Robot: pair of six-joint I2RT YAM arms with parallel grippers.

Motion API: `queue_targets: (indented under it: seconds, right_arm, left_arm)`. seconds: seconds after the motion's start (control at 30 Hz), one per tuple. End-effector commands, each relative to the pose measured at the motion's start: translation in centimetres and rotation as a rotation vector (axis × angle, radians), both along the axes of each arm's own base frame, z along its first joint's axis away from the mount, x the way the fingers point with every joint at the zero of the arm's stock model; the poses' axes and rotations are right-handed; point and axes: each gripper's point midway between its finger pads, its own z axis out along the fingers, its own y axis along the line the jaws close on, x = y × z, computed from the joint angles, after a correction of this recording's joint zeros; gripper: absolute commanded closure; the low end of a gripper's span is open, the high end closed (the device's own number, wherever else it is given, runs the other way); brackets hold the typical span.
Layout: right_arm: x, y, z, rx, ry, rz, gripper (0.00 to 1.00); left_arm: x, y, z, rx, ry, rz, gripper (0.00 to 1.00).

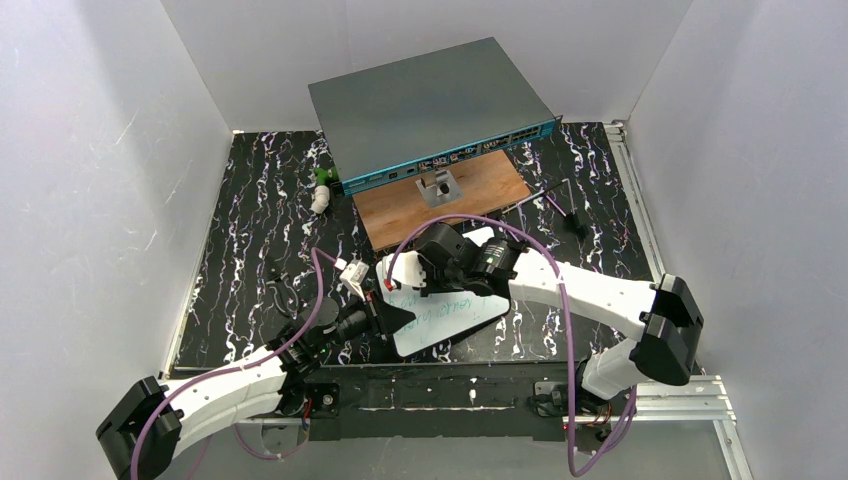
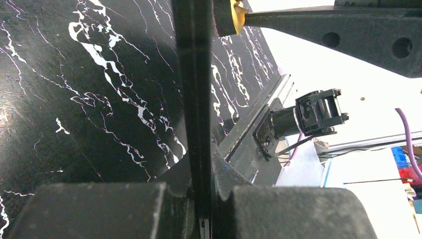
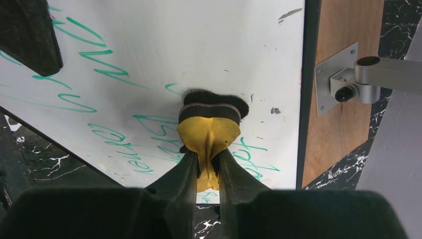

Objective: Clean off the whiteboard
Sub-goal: Erase the whiteboard at the center of the board.

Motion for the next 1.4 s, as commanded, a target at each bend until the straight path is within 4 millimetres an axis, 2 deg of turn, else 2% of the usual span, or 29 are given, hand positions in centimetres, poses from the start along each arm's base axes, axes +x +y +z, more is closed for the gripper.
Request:
queue_targets:
  seconds: [0.0, 0.13, 0.23, 0.33, 0.43, 0.57, 0.8, 0.83, 0.9, 0.93, 0.97, 1.03, 1.1, 1.17, 1.23, 1.33, 1.37]
  right_arm:
    - [0.6, 0.4, 0.3, -0.003, -0.027, -0.003, 0.99]
    - [-2.9, 1.0, -0.9, -0.035, 0.048, 0.123, 0.99]
    - [-3.6, 2.1, -0.7, -0.03, 0.072, 0.133, 0.99]
    - [-2.4, 3.5, 0.7, 0.01, 0.052, 0.064, 0.99]
    - [-0.2, 3.8, 1.5, 0.021, -0.044, -0.019, 0.99]
    - [2.2, 2.5, 1.9, 0.017, -0.127, -0.094, 0.99]
    - [2.6, 0.7, 0.7, -0.045, -0.168, -0.084, 0.99]
    - [1.6, 0.6, 0.1, -0.059, -0.124, -0.046, 0.99]
    - [-2.8, 1.1, -1.6, -0.08, 0.049, 0.105, 0.99]
    - [-3.8, 1.5, -1.9, -0.088, 0.068, 0.132, 0.99]
    - [-3.9, 3.0, -1.3, -0.062, 0.08, 0.111, 0.99]
    - [-1.0, 4.1, 0.7, 0.009, 0.027, -0.019, 0.99]
    - [1.5, 2.9, 1.5, 0.057, -0.014, -0.111, 0.99]
    - [2.2, 1.2, 1.1, 0.069, -0.008, -0.139, 0.99]
    - [0.8, 0.4, 0.1, 0.053, 0.041, -0.074, 0.99]
    - [-2.3, 0.4, -1.3, 0.047, 0.18, 0.026, 0.99]
    - [-2.4, 0.5, -1.4, 0.051, 0.19, 0.027, 0.99]
  left_arm:
    - [-0.8, -0.2, -0.3, 0.022, -0.028, -0.053, 1.0]
    - [-0.7, -0.2, -0.2, 0.02, -0.033, -0.051, 1.0]
    - [-0.7, -0.3, -0.2, 0.022, -0.029, -0.054, 1.0]
    - [-0.8, -0.2, -0.3, 0.023, -0.025, -0.054, 1.0]
    - [-0.8, -0.2, -0.3, 0.021, -0.026, -0.054, 1.0]
    - [-0.9, -0.1, -0.2, 0.02, -0.028, -0.053, 1.0]
    - [-0.9, 0.0, -0.5, 0.019, -0.028, -0.052, 1.0]
    - [-0.9, 0.0, -0.5, 0.02, -0.027, -0.052, 1.0]
    - [-1.0, 0.0, -0.5, 0.019, -0.028, -0.053, 1.0]
    - [-1.0, 0.0, -0.5, 0.019, -0.029, -0.052, 1.0]
    - [-0.9, 0.0, -0.5, 0.017, -0.027, -0.05, 1.0]
    - [-1.1, 0.1, -0.5, 0.011, -0.023, -0.052, 1.0]
    - [-1.3, 0.2, -0.4, 0.009, -0.031, -0.061, 1.0]
    - [-1.4, 0.1, -0.5, 0.008, -0.036, -0.069, 1.0]
    - [-1.4, -0.1, -0.7, 0.008, -0.034, -0.073, 1.0]
    - [-1.3, -0.2, -0.7, 0.009, -0.031, -0.077, 1.0]
    - [-1.3, -0.3, -0.7, 0.008, -0.03, -0.079, 1.0]
